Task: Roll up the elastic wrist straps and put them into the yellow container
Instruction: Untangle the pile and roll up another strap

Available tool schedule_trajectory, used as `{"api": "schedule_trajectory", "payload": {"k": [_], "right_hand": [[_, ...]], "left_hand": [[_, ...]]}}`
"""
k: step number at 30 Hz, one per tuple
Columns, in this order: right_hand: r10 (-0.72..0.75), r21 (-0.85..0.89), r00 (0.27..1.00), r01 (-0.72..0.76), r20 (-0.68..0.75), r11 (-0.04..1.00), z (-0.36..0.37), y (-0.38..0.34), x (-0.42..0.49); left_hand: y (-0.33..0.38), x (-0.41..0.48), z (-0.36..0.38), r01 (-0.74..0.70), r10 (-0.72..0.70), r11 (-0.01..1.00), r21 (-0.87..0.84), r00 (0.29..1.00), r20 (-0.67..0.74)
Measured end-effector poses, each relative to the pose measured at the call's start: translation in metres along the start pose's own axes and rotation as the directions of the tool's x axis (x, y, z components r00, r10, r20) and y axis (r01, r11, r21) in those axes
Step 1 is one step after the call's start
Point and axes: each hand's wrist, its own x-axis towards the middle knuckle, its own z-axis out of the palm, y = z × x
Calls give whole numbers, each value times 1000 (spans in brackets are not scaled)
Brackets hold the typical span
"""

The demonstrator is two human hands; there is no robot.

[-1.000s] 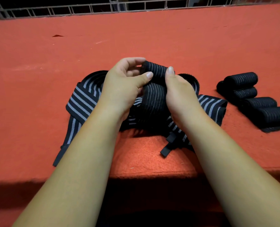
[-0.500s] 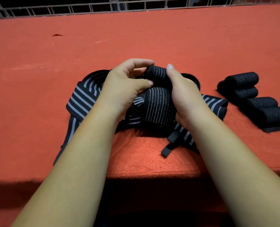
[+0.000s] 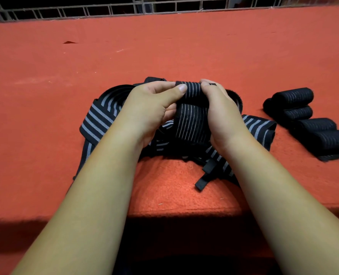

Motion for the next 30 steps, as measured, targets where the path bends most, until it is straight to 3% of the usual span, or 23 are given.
{"api": "schedule_trajectory", "payload": {"k": [3, 12, 20, 23, 30], "right_hand": [[43, 41, 998, -45, 52, 998, -3, 1, -1], [15, -64, 995, -9, 95, 998, -4, 1, -2], [-30, 51, 998, 27, 54, 998, -6, -2, 0], [-52, 61, 997, 48, 63, 997, -6, -2, 0], [-61, 140, 994, 49, 89, 989, -7, 0, 4]], "left_hand": [[-2, 1, -4, -51, 51, 997, 63, 999, 9], [-9, 3, -11, -174, 167, 955, 240, 985, 51], [1, 0, -1, 113, -115, 993, 20, 991, 66], [1, -2, 3, 134, -136, 991, 29, 987, 81], [-5, 4, 3, 68, -69, 997, -27, 997, -29]]}}
